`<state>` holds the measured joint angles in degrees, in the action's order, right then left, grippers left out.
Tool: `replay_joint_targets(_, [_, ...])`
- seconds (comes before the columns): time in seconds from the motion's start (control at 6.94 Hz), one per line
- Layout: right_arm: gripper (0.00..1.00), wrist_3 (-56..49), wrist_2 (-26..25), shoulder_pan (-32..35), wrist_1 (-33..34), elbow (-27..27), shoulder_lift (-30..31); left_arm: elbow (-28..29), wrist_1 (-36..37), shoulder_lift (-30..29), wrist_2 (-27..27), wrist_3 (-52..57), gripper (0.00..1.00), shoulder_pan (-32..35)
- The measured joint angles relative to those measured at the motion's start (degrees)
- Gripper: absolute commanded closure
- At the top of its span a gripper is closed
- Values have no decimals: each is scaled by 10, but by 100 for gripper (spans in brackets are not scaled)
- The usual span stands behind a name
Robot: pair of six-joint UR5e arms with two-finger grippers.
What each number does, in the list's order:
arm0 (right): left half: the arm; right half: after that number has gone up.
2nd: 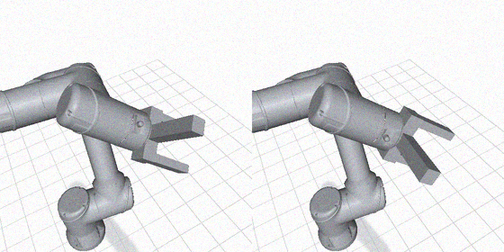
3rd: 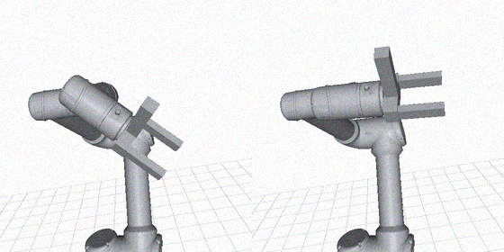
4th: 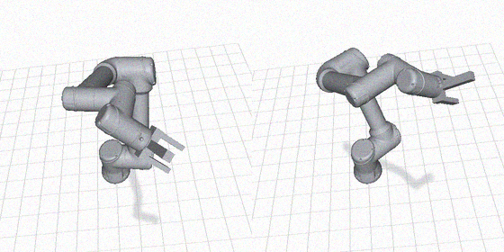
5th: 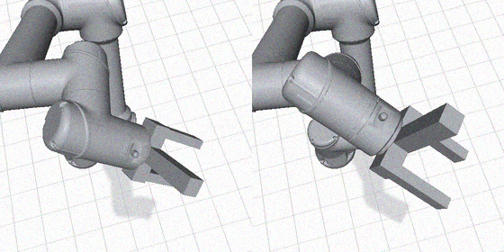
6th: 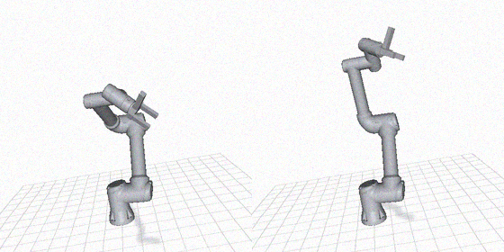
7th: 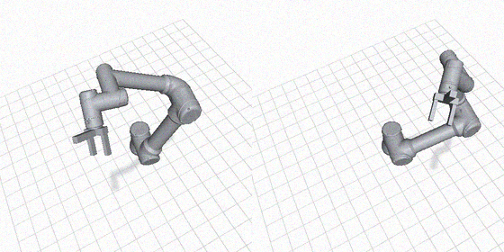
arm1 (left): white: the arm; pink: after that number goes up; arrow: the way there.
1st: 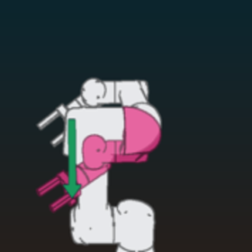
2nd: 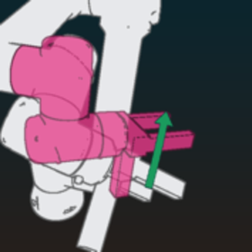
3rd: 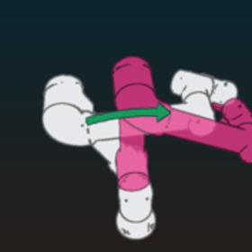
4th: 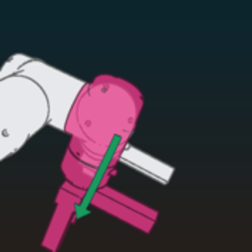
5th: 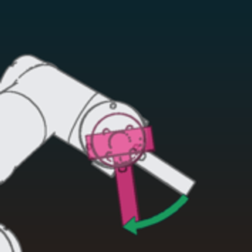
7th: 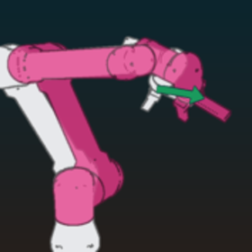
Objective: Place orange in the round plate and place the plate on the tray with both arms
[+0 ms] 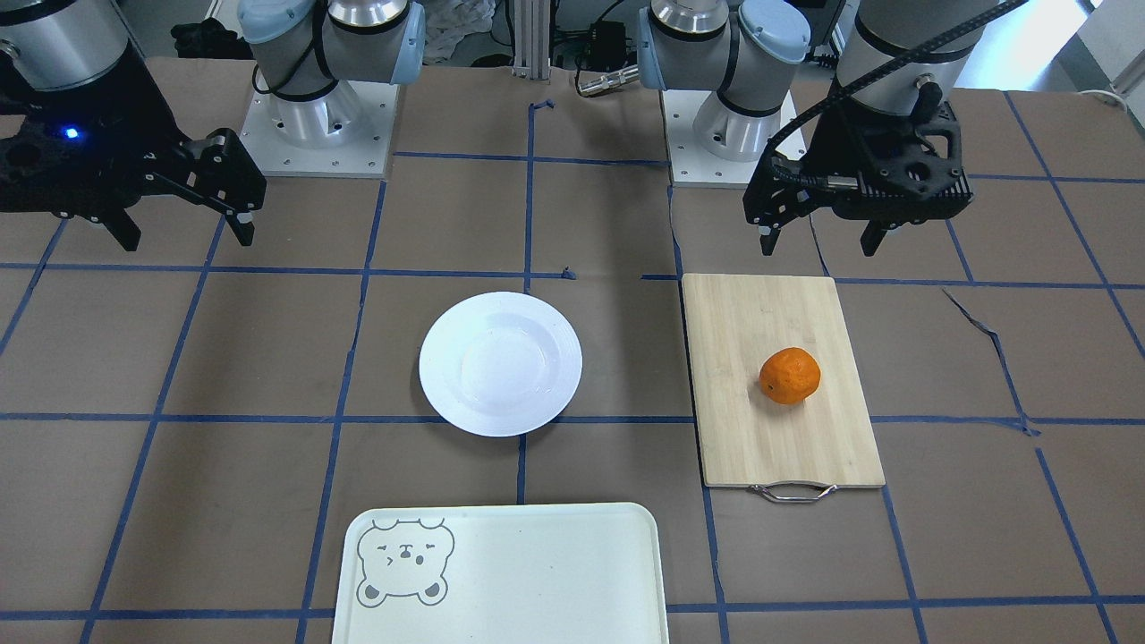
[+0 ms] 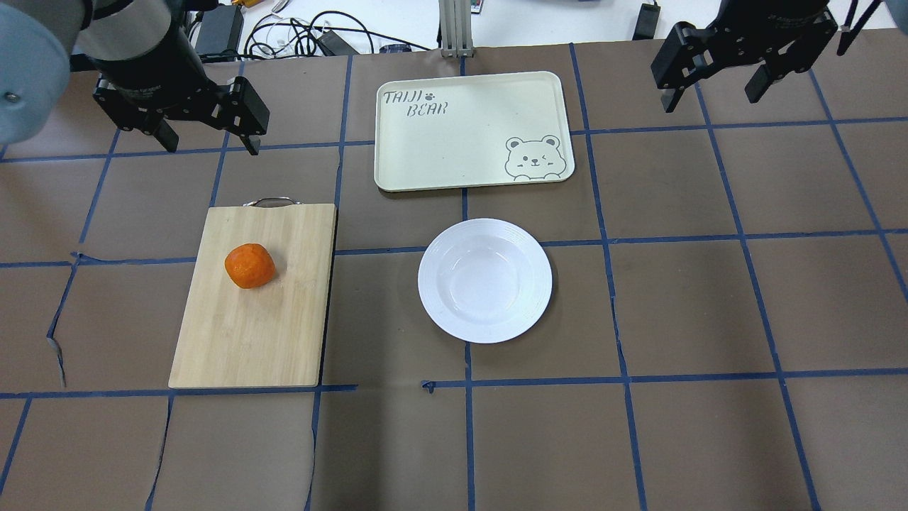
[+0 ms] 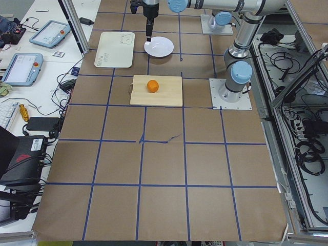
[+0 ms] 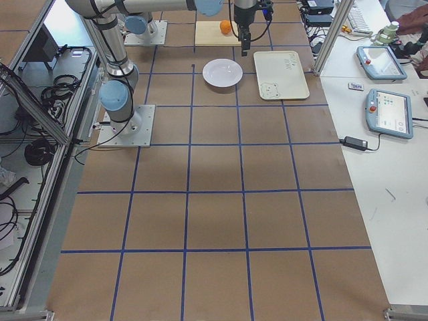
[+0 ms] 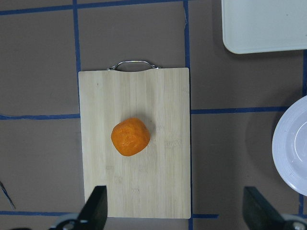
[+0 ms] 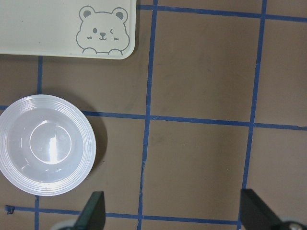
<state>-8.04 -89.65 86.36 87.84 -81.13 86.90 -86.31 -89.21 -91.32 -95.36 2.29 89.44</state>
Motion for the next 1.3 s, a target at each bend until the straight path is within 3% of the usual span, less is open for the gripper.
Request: replay_joint_targets(1.3, [0,13,5,3,5,-4,-4,0,0,2,0,0,0,1])
